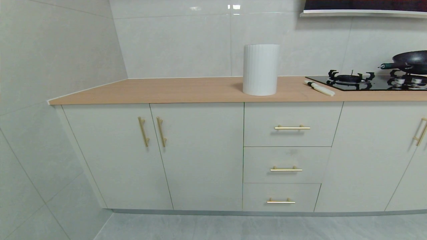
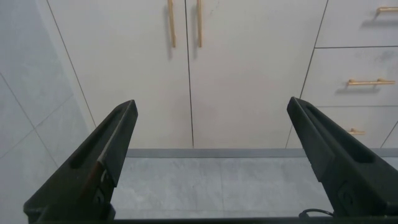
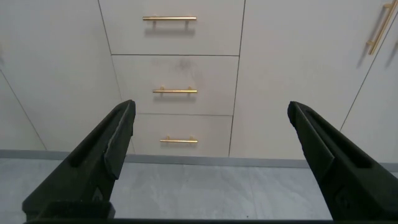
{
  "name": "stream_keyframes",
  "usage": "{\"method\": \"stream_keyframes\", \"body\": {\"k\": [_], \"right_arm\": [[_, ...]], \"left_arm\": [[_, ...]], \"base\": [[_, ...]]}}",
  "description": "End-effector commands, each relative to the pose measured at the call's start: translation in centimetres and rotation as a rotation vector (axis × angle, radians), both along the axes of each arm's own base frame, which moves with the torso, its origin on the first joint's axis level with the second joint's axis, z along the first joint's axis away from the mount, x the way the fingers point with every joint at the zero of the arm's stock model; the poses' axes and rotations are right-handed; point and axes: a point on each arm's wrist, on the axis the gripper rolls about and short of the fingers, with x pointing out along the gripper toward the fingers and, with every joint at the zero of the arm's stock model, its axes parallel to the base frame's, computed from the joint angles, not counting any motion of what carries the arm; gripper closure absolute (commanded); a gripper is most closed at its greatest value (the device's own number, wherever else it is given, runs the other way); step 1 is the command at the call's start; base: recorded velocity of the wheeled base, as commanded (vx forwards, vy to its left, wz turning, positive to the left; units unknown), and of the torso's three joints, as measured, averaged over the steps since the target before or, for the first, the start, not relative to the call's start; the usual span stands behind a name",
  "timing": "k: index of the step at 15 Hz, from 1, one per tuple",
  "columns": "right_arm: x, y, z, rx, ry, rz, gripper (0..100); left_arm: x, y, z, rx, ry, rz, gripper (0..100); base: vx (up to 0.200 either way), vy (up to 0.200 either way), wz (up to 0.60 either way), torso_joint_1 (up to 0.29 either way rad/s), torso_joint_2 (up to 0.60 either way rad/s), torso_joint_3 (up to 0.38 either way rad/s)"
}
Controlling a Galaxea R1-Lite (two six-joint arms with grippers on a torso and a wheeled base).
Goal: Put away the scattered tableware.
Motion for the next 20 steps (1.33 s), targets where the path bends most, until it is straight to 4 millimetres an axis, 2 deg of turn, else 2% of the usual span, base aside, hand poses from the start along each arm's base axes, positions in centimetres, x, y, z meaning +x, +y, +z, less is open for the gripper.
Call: {"method": "stream_keyframes", "body": {"k": [1,11,20], "right_arm": [[0.02,0.00,-0.07,-0.001,0.008,0.000,0],[0.02,-0.01,-0.05,0.004,0.006,-0.003,0],[0.02,-0.01,-0.05,0.004,0.006,-0.003,0]], "left_arm": [[0.00,0.00,0.00,0.000,0.000,0.000,0],[0.00,0.00,0.00,0.000,0.000,0.000,0],[0.00,0.00,0.00,-0.001,0.000,0.002,0]], "base": [[0.000,0.000,0.00,0.000,0.00,0.000],[0.000,0.000,0.00,0.000,0.00,0.000],[0.200,0.000,0.00,0.001,0.00,0.000]]}}
